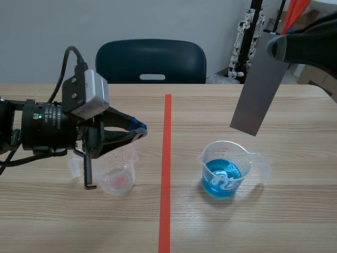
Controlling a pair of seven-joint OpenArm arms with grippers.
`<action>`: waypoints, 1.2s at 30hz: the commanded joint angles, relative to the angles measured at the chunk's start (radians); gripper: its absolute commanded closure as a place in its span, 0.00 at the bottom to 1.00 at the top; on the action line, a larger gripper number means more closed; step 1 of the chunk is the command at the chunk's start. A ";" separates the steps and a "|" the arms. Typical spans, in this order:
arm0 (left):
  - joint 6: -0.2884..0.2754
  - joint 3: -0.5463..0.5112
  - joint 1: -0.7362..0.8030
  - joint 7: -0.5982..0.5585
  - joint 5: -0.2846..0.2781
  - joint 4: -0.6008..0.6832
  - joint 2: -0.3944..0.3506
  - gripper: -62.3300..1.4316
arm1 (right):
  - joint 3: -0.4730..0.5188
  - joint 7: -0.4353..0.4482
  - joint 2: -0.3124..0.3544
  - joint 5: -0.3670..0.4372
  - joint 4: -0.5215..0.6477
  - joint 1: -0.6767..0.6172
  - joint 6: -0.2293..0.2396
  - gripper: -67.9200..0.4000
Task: Do the redox reaction experiment. raise the plate out of the solution
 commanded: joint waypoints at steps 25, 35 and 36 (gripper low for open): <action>-0.087 0.042 -0.041 0.052 -0.009 0.014 0.107 0.95 | 0.027 0.008 0.046 0.023 0.051 0.019 0.012 0.98; -0.089 0.042 -0.039 0.087 -0.009 0.014 0.121 0.95 | 0.027 0.008 0.046 0.023 0.051 0.019 0.012 0.99; -0.089 0.042 -0.039 0.087 -0.009 0.014 0.121 0.95 | 0.027 0.008 0.046 0.023 0.051 0.019 0.012 0.99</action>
